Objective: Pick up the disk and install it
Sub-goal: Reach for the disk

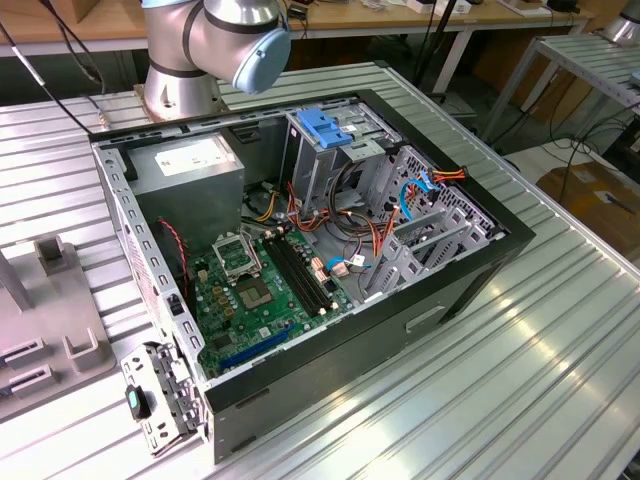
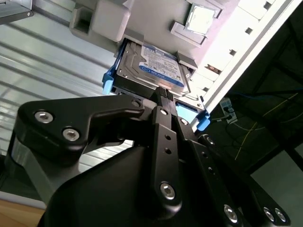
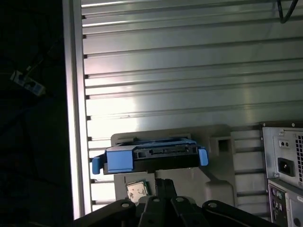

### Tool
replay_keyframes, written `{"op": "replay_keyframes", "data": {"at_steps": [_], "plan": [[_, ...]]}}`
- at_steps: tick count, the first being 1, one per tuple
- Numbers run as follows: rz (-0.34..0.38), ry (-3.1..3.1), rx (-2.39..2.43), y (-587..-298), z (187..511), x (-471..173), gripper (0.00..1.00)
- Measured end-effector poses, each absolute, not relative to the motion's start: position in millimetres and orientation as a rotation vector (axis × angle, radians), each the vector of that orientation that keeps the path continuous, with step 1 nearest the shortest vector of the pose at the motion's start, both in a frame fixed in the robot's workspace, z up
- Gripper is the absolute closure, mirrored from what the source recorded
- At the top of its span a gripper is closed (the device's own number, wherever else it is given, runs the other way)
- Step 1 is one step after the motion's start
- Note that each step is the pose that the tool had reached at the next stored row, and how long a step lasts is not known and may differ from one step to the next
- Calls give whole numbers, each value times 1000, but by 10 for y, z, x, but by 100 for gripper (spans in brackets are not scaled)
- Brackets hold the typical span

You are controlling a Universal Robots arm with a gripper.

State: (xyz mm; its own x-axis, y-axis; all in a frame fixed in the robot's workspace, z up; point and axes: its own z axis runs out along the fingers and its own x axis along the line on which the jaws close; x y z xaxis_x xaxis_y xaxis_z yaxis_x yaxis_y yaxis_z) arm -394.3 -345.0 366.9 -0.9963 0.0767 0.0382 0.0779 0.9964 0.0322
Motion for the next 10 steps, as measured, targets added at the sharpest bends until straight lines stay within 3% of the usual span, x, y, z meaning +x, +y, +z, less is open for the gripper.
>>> {"op": "replay_keyframes", "data": {"at_steps": [10], "plan": [[-50, -3103, -35, -3335, 3590, -4026, 89]]}}
